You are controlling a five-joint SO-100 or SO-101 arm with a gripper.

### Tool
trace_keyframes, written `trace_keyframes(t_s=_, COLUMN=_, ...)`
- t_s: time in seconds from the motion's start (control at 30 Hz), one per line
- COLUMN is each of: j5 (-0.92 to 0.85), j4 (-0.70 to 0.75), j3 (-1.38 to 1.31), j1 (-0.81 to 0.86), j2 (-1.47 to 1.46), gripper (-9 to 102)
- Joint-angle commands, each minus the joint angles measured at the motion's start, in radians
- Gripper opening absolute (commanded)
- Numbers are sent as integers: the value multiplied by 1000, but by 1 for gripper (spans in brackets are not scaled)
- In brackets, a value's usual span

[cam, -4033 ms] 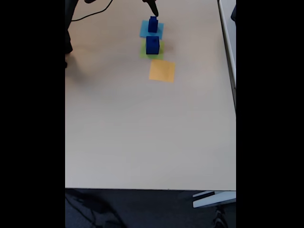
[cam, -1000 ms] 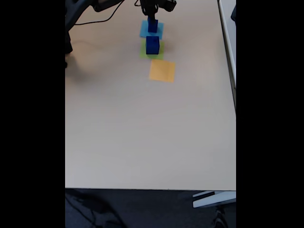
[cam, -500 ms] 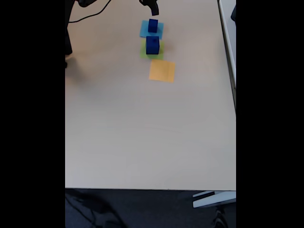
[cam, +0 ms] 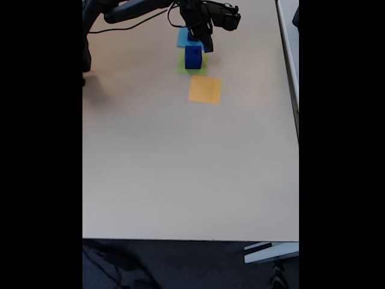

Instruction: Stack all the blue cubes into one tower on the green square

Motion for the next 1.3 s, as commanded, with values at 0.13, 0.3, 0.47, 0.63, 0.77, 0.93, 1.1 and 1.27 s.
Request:
trace_keyframes(t_s=0.13, j5=-48, j4=-78, j3=31, j1=78, j2=-15, gripper=0)
trace_keyframes(t_s=0.3, j5=-46, j4=-100, j3=31, j1=107, j2=-66, gripper=0)
trace_keyframes(t_s=0.47, j5=-35, j4=-110, j3=31, j1=109, j2=-112, gripper=0)
trace_keyframes(t_s=0.63, j5=-15, j4=-123, j3=31, j1=94, j2=-138, gripper=0)
trace_keyframes(t_s=0.77, j5=-9, j4=-130, j3=28, j1=87, j2=-144, gripper=0)
trace_keyframes(t_s=0.93, j5=-12, j4=-130, j3=-17, j1=89, j2=-195, gripper=0)
trace_keyframes(t_s=1.1, j5=21, j4=-130, j3=-46, j1=80, j2=-245, gripper=0)
trace_keyframes(t_s=1.27, j5=37, j4=-135, j3=-46, j1=74, j2=-256, gripper=0)
